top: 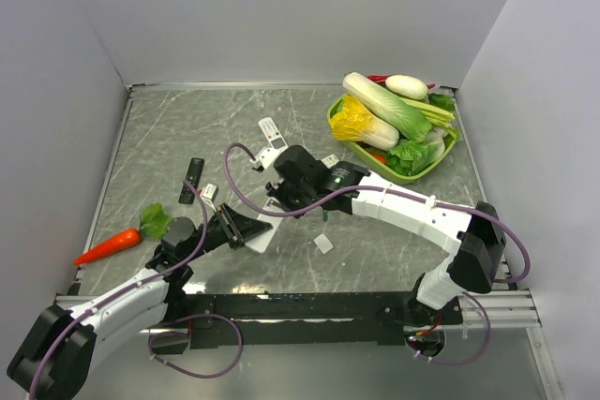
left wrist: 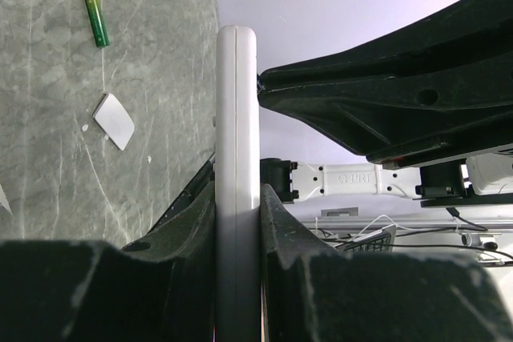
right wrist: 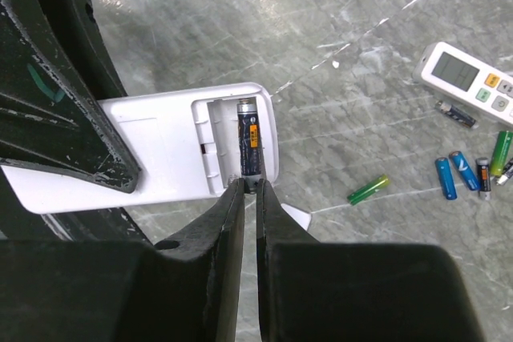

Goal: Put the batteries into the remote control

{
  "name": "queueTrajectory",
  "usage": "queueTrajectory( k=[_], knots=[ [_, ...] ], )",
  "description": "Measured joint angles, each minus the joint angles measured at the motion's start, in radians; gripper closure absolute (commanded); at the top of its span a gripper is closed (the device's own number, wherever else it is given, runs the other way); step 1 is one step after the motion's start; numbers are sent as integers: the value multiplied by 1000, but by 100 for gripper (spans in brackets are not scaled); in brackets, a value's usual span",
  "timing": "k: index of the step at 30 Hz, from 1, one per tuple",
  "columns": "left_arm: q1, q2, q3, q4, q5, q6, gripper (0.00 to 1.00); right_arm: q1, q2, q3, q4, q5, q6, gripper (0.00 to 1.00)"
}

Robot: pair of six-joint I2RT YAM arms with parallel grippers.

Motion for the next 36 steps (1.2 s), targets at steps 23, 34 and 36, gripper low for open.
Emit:
queueTrajectory(
  k=[23, 34, 36],
  knots=[
    [10, -24, -27, 31, 4, -10, 98, 0, -1, -83, 198, 22, 44, 86],
    [9, -136, -27, -129, 5, 99, 98, 2, -8, -98, 202, 27, 65, 56],
    [5, -134, -26, -147, 8, 127, 98, -5, -18, -98, 183, 31, 65, 48]
  ],
)
